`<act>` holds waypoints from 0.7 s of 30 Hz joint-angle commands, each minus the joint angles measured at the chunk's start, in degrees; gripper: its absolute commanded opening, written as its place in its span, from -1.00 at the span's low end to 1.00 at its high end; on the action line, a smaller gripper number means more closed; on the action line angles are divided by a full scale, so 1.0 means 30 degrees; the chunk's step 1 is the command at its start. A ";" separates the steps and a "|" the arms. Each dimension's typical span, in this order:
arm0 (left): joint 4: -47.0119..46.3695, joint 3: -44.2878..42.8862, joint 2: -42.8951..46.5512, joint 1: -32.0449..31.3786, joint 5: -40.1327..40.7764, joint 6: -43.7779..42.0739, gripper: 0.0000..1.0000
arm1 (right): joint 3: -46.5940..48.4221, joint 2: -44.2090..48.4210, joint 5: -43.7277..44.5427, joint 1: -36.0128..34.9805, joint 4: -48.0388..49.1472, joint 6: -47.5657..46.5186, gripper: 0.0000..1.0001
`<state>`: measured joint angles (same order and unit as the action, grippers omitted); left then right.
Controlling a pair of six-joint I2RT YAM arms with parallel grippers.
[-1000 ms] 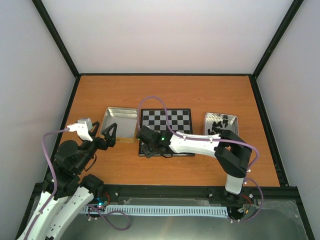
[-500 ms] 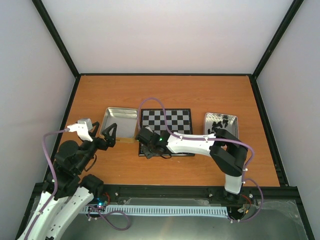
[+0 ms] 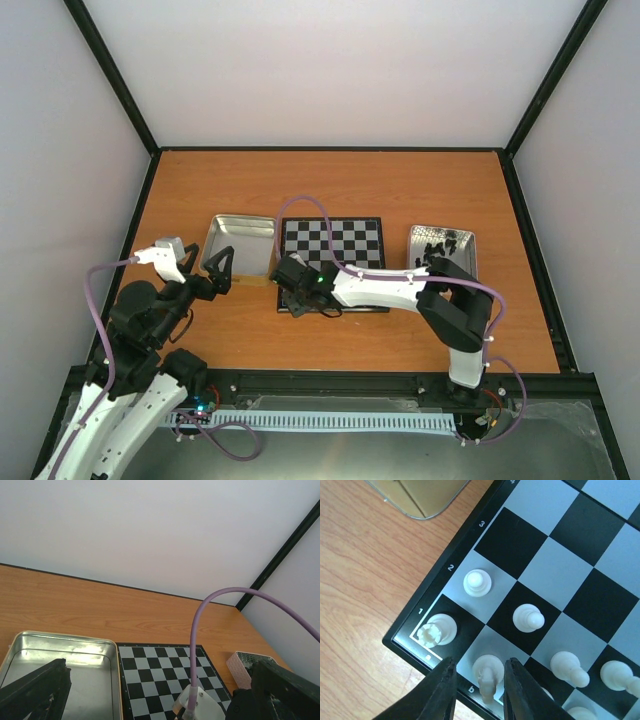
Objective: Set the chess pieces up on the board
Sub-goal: Place the chess piece on the chessboard, then reset both arms
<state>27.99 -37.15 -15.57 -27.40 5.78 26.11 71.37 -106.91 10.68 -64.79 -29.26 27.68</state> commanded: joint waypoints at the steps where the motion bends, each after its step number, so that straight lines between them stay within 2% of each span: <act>1: -0.0100 -0.0038 0.0124 -0.0096 0.0217 0.0263 0.99 | 0.0162 0.0682 0.0231 -0.0206 -0.0033 0.0477 -0.37; 9: 0.0790 -0.0997 -0.0442 -0.0096 0.0434 0.0672 1.00 | 0.0204 0.4553 0.0408 -0.0199 -0.0482 0.0716 -0.10; 14: 0.2751 -0.2942 -0.1375 -0.0095 0.0151 0.0306 0.99 | -0.1430 0.8022 0.4202 -0.0170 -0.2718 0.1762 0.05; 17: 0.4022 -0.4502 -0.1893 -0.0096 0.0295 -0.0048 0.99 | -0.2531 1.0700 0.6996 -0.0169 -0.4730 0.1936 0.07; 21: 0.5043 -0.6720 -0.2186 -0.0096 0.0656 -0.1044 0.99 | -0.3026 1.4854 1.0245 -0.0177 -0.8033 0.2792 0.24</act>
<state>38.76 -50.92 -21.80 -27.40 6.39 26.39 63.68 -71.96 27.68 -64.99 -41.56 32.60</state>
